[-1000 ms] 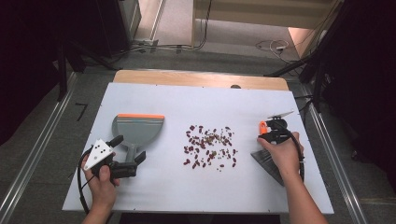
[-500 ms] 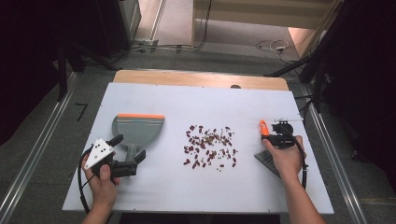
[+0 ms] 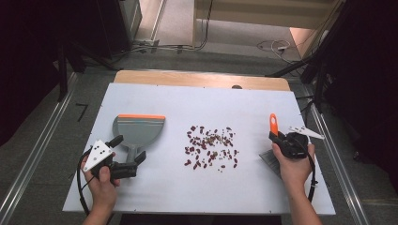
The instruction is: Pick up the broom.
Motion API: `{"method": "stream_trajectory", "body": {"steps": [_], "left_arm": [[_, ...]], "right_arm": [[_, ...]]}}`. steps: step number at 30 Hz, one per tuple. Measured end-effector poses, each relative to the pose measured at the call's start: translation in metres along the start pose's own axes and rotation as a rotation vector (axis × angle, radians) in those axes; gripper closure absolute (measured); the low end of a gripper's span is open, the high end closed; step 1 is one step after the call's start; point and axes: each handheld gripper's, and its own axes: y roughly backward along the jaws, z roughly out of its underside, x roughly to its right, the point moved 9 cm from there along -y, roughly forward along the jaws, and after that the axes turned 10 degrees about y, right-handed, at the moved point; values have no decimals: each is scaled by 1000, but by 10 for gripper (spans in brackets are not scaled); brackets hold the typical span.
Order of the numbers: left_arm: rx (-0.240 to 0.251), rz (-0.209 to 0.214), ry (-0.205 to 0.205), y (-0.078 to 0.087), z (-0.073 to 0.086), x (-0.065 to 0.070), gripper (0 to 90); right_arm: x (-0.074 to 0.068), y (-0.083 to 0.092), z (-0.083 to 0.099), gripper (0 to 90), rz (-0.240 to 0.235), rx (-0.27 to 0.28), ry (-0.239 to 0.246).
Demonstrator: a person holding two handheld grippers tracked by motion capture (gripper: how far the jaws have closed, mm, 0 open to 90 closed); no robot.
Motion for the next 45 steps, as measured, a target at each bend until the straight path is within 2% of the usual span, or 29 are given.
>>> {"method": "stream_trajectory", "body": {"steps": [2, 5, 7, 8, 9, 10, 18, 25, 26, 28, 34, 36, 38, 43, 45], "left_arm": [[-5, 1, -5, 0, 1, 0, 7], [-5, 3, -8, -1, 1, 1, 7], [-5, 7, -9, -1, 1, 2, 7], [-7, 13, -14, -1, 1, 4, 7], [-7, 13, -14, -1, 1, 4, 7], [-8, 19, -22, -2, 1, 6, 7], [13, 28, -34, 1, -3, 12, 7], [38, 40, -40, 3, -10, 17, 7], [46, 39, -25, 3, -12, 15, 7], [48, 38, -23, 2, -12, 15, 7], [51, 56, -46, -2, -16, 26, 7], [54, 67, -51, -3, -17, 31, 7], [55, 76, -57, -4, -18, 35, 7], [60, 94, -64, -5, -21, 42, 7], [61, 104, -67, -5, -22, 46, 7]], "right_arm": [[-1, 7, -2, 668, -8, 59, 8], [-2, 16, -5, 668, -2, 109, 12], [-3, 19, -6, 668, 1, 119, 7], [-5, 24, -9, 668, -8, 152, 7], [-6, 26, -10, 668, -1, 158, 12], [-9, 28, -10, 668, -16, 168, 18], [-11, 43, -14, 669, -5, 234, -1], [-8, 57, -23, 672, -41, 299, -62], [-7, 58, -24, 672, -43, 302, -74], [-5, 61, -27, 672, -44, 320, -86], [-7, 73, -37, 673, -44, 374, -77], [-9, 76, -40, 674, -62, 388, -72], [-12, 79, -44, 674, -60, 403, -62], [-19, 85, -51, 674, -83, 428, -58], [-28, 89, -55, 674, -101, 436, -47]]}}
